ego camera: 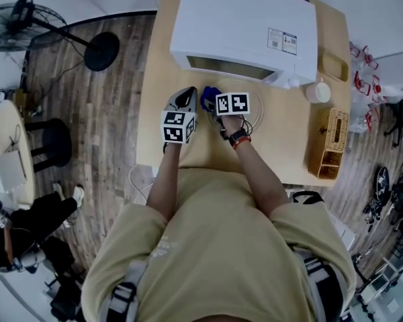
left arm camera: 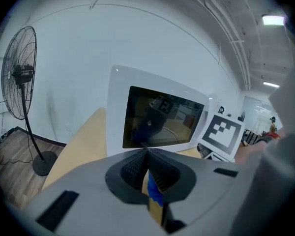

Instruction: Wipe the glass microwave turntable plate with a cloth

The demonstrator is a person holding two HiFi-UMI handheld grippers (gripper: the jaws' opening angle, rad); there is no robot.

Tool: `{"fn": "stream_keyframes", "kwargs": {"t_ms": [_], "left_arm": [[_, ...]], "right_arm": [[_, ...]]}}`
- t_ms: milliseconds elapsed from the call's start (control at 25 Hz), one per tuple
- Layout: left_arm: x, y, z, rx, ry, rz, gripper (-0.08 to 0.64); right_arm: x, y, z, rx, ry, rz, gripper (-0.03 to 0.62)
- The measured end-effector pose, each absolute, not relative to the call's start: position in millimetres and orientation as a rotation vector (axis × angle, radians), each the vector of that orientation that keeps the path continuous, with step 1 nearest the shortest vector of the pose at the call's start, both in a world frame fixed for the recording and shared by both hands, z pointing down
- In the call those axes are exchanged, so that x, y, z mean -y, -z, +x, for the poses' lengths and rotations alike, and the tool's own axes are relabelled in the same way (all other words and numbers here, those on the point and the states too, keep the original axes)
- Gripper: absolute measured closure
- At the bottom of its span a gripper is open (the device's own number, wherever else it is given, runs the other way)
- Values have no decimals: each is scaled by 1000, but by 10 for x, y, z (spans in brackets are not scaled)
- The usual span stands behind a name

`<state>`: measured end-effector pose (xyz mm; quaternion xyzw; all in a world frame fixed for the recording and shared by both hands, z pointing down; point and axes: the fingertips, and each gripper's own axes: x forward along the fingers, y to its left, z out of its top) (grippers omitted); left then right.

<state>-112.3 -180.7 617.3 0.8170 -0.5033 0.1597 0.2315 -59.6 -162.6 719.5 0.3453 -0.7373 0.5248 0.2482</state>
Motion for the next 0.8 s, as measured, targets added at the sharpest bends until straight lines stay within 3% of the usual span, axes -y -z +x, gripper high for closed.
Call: {"fn": "stream_keyframes", "kwargs": {"t_ms": [800], "left_arm": [[1724, -6225, -753, 1295, -484, 2299, 548]], "right_arm": [[1611, -7207, -281, 1977, -1371, 988, 422]]}}
